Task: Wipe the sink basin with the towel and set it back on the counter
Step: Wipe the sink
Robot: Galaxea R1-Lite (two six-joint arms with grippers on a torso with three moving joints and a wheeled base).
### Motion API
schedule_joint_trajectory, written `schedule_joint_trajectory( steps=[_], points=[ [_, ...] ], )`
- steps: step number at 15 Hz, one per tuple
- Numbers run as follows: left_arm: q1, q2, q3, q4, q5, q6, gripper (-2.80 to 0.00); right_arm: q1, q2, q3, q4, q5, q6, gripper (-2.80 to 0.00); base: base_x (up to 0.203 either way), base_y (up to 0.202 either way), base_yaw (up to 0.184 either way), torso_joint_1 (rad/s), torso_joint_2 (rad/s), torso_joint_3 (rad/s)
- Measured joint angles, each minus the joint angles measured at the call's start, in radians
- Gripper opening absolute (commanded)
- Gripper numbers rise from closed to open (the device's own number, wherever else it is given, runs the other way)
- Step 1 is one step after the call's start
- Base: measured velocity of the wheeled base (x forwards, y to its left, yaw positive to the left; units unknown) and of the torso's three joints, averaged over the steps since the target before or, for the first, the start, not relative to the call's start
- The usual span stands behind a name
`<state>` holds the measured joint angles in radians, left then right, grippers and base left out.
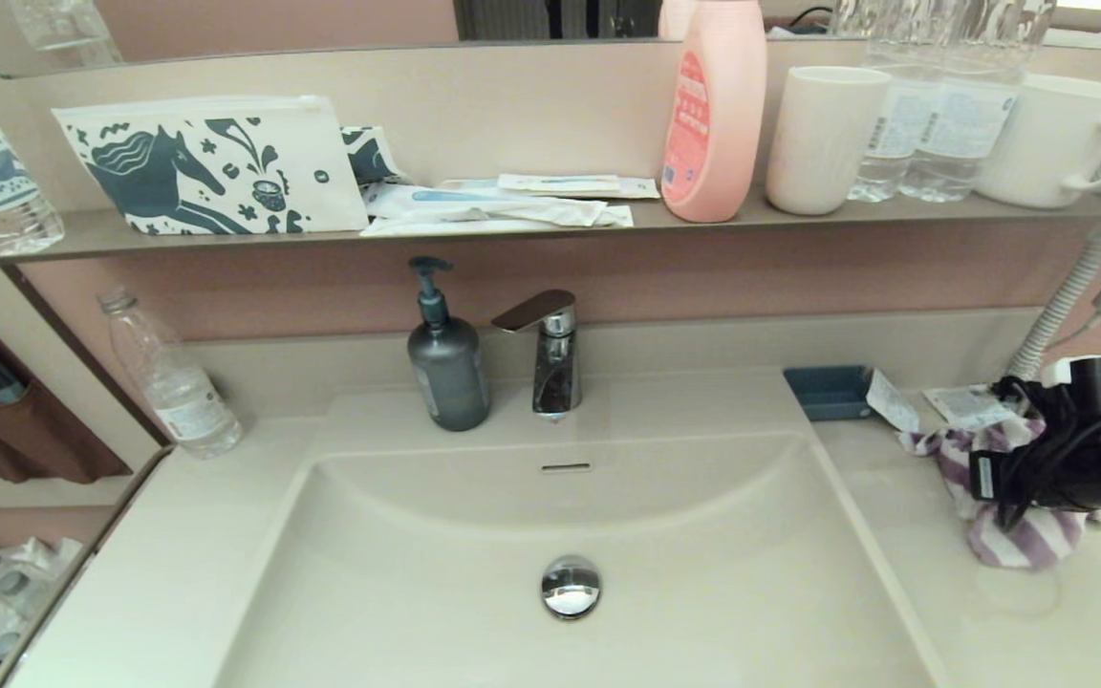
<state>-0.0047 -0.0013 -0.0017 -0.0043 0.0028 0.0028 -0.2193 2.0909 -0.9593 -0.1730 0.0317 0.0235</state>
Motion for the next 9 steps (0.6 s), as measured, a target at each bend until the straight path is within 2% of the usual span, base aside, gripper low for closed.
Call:
schedule_joint_trajectory(
  steps=[5,9],
  points=[
    [0.000,0.000,0.000,0.000,0.000,0.000,-2.80,0.023,0.033,-0.068,-0.013,-0.001,0.070,-2.80,0.000,0.000,0.000,0.000,0.00,0.000],
    [0.000,0.000,0.000,0.000,0.000,0.000,-2.80,0.127,0.037,-0.076,-0.024,-0.015,0.153,-2.80,0.000,0.000,0.000,0.000,0.00,0.000]
  ],
)
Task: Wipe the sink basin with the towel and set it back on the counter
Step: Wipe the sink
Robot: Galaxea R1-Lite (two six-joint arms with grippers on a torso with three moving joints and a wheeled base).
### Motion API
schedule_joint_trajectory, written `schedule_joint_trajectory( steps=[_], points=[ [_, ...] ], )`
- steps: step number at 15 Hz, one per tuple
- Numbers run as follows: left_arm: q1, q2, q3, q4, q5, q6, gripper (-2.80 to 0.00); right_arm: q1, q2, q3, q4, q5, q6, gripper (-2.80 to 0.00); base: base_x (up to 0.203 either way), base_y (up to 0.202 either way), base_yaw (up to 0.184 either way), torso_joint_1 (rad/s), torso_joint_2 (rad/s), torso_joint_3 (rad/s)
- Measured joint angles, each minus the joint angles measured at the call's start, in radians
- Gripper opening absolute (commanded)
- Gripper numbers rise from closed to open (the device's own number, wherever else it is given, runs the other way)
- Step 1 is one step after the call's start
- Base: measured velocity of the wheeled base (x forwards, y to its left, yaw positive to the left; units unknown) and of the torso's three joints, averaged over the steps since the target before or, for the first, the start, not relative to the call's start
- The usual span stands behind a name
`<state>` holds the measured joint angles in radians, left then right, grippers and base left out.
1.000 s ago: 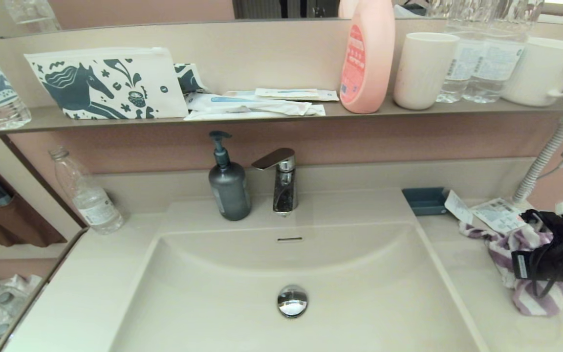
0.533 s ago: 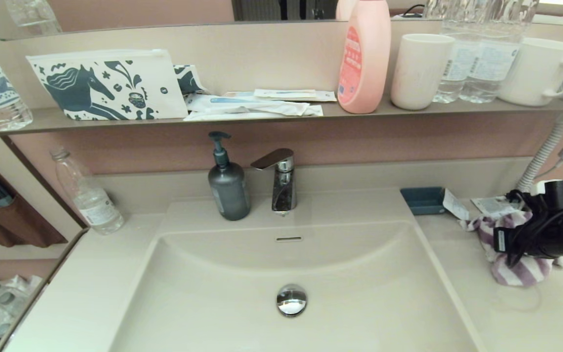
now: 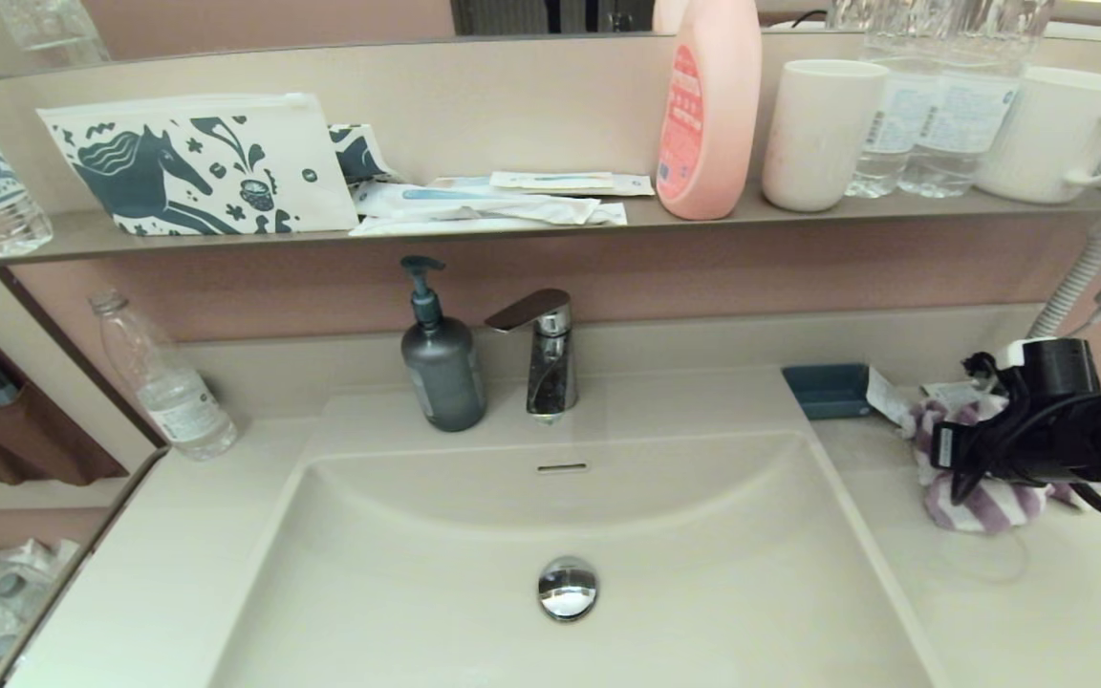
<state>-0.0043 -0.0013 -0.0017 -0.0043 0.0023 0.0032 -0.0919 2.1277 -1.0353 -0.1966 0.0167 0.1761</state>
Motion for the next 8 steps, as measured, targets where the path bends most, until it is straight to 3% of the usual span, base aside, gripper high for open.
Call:
schedule_joint_trajectory(
  steps=[5,8],
  points=[
    [0.000,0.000,0.000,0.000,0.000,0.000,-2.80,0.224,-0.015,0.040,0.004,-0.057,0.112,-2.80,0.000,0.000,0.000,0.000,0.00,0.000],
    [0.000,0.000,0.000,0.000,0.000,0.000,-2.80,0.286,-0.042,0.079,0.012,-0.072,0.138,-2.80,0.000,0.000,0.000,0.000,0.00,0.000]
  ],
)
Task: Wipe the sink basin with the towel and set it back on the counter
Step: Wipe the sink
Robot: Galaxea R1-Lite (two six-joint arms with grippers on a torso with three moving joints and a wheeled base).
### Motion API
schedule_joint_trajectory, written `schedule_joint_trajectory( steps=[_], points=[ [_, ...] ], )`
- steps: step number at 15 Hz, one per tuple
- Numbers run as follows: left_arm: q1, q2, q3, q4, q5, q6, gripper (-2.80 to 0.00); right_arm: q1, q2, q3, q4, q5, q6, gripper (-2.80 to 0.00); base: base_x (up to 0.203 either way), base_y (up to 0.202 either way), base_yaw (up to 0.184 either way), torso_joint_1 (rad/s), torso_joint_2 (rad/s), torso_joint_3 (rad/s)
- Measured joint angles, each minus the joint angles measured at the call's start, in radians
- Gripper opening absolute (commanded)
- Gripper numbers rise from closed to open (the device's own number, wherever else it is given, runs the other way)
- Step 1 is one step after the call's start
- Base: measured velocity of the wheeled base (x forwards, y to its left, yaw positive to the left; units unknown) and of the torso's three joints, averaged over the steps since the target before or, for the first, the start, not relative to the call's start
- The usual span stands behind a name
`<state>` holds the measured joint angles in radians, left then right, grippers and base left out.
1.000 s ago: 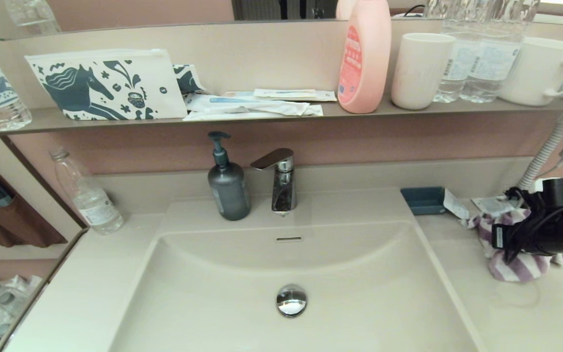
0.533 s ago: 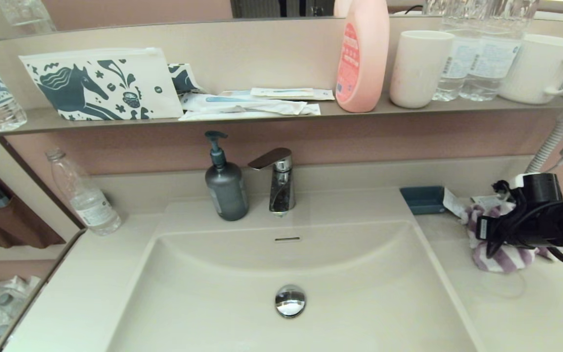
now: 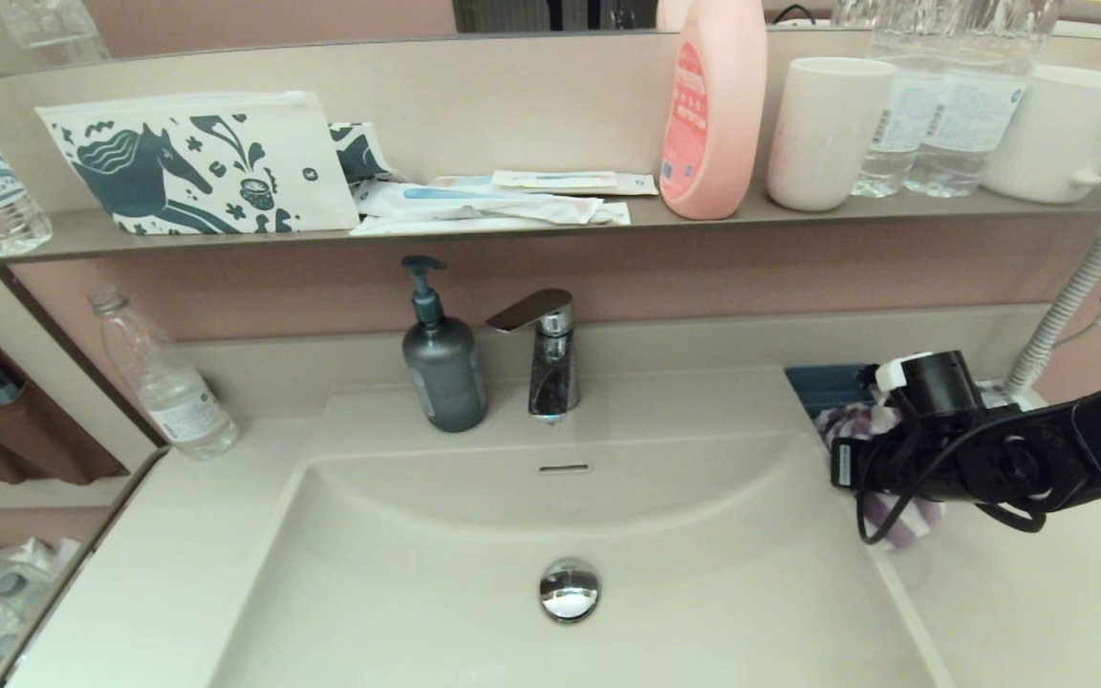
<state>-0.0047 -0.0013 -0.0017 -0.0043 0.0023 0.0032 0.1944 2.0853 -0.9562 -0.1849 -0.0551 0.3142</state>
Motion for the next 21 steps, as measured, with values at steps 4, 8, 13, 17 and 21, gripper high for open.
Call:
schedule_joint_trajectory(
  steps=[4,8,13,17,21],
  points=[
    [0.000,0.000,0.000,0.000,0.000,0.000,-2.80,-0.040,-0.015,0.011,0.008,-0.005,-0.011,-2.80,0.000,0.000,0.000,0.000,0.00,0.000],
    [0.000,0.000,0.000,0.000,0.000,0.000,-2.80,-0.159,-0.018,0.000,0.017,0.002,-0.084,-2.80,0.000,0.000,0.000,0.000,0.00,0.000],
    [0.000,0.000,0.000,0.000,0.000,0.000,-2.80,-0.262,-0.044,-0.005,0.028,-0.019,-0.141,-2.80,0.000,0.000,0.000,0.000,0.00,0.000],
    [0.000,0.000,0.000,0.000,0.000,0.000,-2.80,-0.289,-0.069,-0.005,0.053,-0.023,-0.151,-2.80,0.000,0.000,0.000,0.000,0.00,0.000],
    [0.000,0.000,0.000,0.000,0.000,0.000,-2.80,-0.246,-0.124,0.060,0.173,-0.043,-0.147,-2.80,0.000,0.000,0.000,0.000,0.00,0.000]
  ],
)
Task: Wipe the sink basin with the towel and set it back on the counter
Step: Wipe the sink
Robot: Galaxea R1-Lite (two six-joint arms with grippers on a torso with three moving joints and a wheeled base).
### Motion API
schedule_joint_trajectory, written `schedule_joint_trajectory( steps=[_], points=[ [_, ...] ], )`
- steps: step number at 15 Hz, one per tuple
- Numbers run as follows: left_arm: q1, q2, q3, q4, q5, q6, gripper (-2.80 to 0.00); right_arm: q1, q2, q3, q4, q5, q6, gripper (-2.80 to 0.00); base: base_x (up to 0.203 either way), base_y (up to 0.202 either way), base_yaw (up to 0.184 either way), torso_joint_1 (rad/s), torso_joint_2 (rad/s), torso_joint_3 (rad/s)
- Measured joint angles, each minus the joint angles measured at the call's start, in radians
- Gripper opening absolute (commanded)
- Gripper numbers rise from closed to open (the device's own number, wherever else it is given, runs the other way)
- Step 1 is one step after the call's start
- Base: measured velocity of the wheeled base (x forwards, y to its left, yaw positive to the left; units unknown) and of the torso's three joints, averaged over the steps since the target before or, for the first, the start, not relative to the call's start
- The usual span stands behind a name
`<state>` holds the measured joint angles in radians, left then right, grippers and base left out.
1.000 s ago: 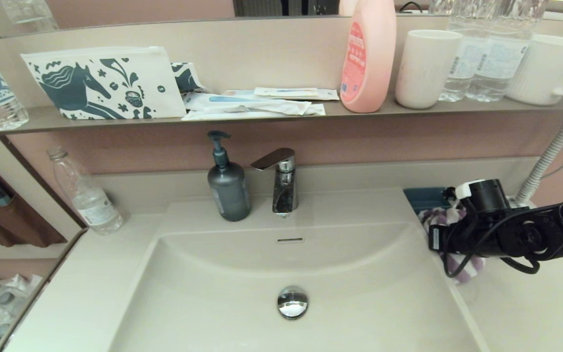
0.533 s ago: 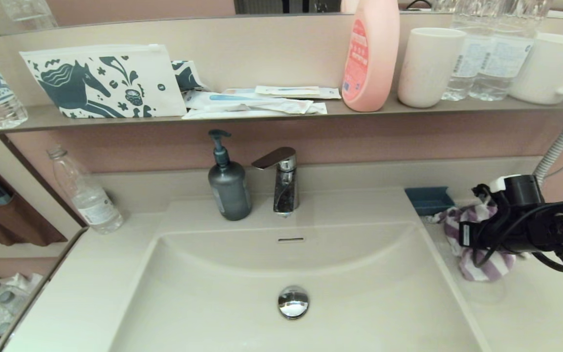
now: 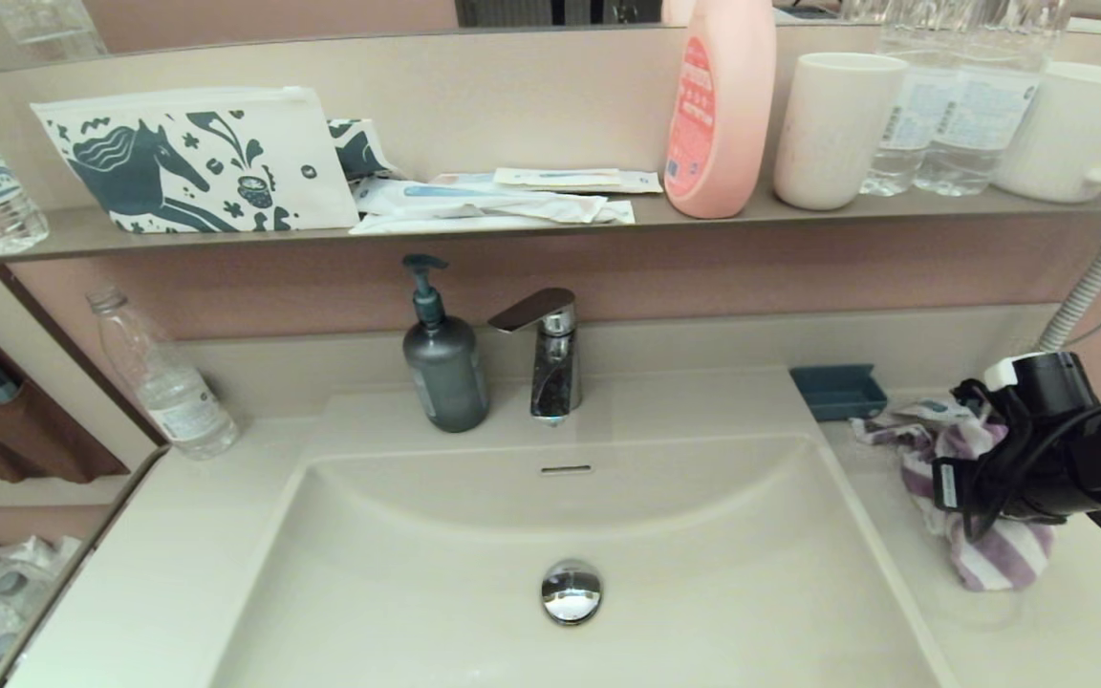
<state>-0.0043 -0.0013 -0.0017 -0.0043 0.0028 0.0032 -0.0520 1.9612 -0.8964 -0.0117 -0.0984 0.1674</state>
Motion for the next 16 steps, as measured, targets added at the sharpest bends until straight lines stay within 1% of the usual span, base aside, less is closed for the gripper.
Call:
schedule_joint_trajectory(
  steps=[3,7,8,10,12,13,16],
  points=[
    [0.000,0.000,0.000,0.000,0.000,0.000,-2.80,0.085,-0.031,0.065,0.007,-0.043,0.030,-2.80,0.000,0.000,0.000,0.000,0.00,0.000],
    [0.000,0.000,0.000,0.000,0.000,0.000,-2.80,0.169,-0.103,0.171,0.031,-0.063,0.051,-2.80,0.000,0.000,0.000,0.000,0.00,0.000],
    [0.000,0.000,0.000,0.000,0.000,0.000,-2.80,0.184,-0.129,0.196,0.068,-0.068,0.051,-2.80,0.000,0.000,0.000,0.000,0.00,0.000],
    [0.000,0.000,0.000,0.000,0.000,0.000,-2.80,0.198,-0.183,0.229,0.180,-0.071,0.049,-2.80,0.000,0.000,0.000,0.000,0.00,0.000],
    [0.000,0.000,0.000,0.000,0.000,0.000,-2.80,0.173,-0.240,0.251,0.297,-0.093,0.023,-2.80,0.000,0.000,0.000,0.000,0.00,0.000],
    [0.000,0.000,0.000,0.000,0.000,0.000,-2.80,0.140,-0.267,0.261,0.336,-0.112,-0.012,-2.80,0.000,0.000,0.000,0.000,0.00,0.000],
    [0.000,0.000,0.000,0.000,0.000,0.000,-2.80,0.017,-0.328,0.286,0.356,-0.162,-0.130,-2.80,0.000,0.000,0.000,0.000,0.00,0.000]
  ],
)
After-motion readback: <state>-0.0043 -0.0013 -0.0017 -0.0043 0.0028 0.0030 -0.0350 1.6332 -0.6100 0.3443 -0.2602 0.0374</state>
